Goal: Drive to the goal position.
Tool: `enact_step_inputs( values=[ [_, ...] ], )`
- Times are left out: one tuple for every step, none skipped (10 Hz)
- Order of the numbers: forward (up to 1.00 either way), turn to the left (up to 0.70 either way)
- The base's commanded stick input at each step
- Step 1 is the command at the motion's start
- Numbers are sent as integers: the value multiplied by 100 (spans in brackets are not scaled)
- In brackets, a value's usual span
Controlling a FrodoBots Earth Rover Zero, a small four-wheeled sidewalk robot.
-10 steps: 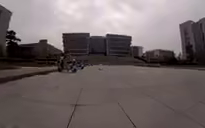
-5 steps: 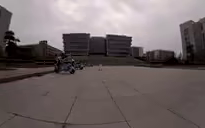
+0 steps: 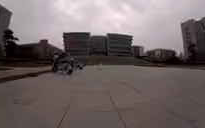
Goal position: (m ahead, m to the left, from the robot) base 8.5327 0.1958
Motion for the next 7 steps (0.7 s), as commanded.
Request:
enact_step_inputs(
  values=[
    [100, 0],
    [100, 0],
    [100, 0],
    [100, 0],
    [100, 0],
    [100, 0],
    [100, 0]
  ],
)
